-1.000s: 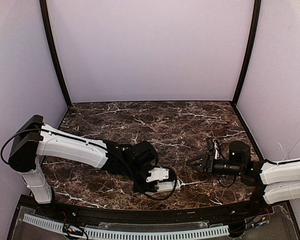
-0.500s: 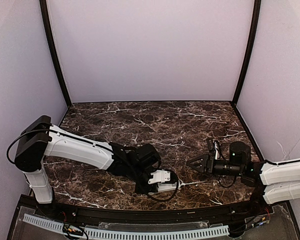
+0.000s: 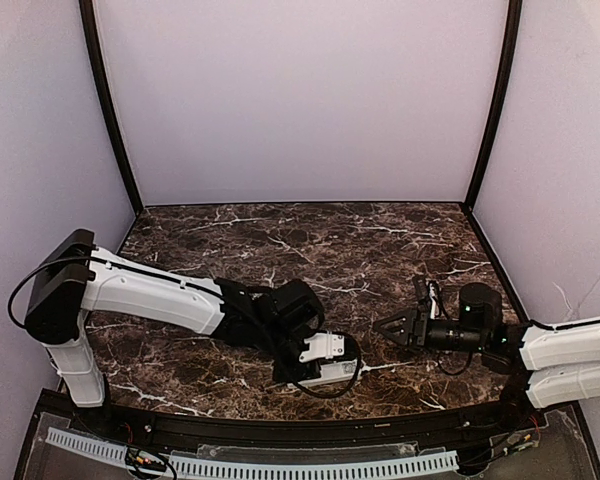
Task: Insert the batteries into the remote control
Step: Pick up the battery from the center of the board.
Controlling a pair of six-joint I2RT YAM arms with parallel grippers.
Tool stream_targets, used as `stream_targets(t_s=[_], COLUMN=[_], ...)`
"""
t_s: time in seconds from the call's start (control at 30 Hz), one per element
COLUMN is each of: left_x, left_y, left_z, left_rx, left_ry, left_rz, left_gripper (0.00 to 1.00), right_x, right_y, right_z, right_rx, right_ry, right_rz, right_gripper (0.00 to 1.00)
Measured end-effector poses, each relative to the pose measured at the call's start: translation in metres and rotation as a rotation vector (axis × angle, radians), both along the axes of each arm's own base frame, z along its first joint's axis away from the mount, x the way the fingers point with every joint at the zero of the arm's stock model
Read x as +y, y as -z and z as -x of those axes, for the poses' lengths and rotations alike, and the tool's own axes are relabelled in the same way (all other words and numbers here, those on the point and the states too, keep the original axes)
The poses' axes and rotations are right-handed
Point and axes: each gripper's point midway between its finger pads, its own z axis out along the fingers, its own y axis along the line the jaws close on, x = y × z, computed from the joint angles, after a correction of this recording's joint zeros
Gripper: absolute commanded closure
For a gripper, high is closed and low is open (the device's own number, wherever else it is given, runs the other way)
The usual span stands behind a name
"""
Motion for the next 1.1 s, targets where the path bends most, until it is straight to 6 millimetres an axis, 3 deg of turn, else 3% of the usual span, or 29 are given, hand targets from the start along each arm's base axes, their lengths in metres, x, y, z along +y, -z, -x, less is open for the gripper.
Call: stream_targets(t_s=[0.17,0.3,0.4,0.53,0.63,0.73,0.9,1.1], left_x=[-0.003,-0.001,0.015,0.060,0.094,0.115,0.136,0.143], left_y=[-0.020,-0.038,-0.042,-0.017,0.003,0.014,0.021,0.032], left_z=[-0.005,-0.032,-0.062,-0.084,-0.086,-0.089,-0.098,-0.098], left_rx=[-0.026,-0.067,-0.087,-0.057,-0.024,-0.008,0.024,0.062], left_ry=[-0.017,-0.106,-0.220,-0.387,-0.484,-0.553,-0.639,-0.661], left_rz=[0.033,0.019,-0.021,-0.133,-0.226,-0.278,-0.308,-0.337], left_gripper=[0.90,0.89,0.88,0.88,0.88,0.87,0.83,0.72], right_x=[0.001,0.001,0.001,0.000,0.000,0.000,0.000,0.000], right_y=[-0.002,-0.003,-0.003,-0.005,-0.004,-0.004,-0.003,-0.003], right_z=[-0.001,0.000,0.000,0.001,0.001,0.001,0.001,0.002], right_rx=[-0.006,-0.007,-0.008,-0.014,-0.013,-0.012,-0.008,-0.008], right_ry=[0.001,-0.002,-0.002,-0.002,-0.002,-0.003,-0.006,-0.006], right_rz=[-0.009,-0.011,-0.012,-0.018,-0.017,-0.016,-0.014,-0.014], right_gripper=[0.27,0.27,0.27,0.27,0.27,0.27,0.27,0.27])
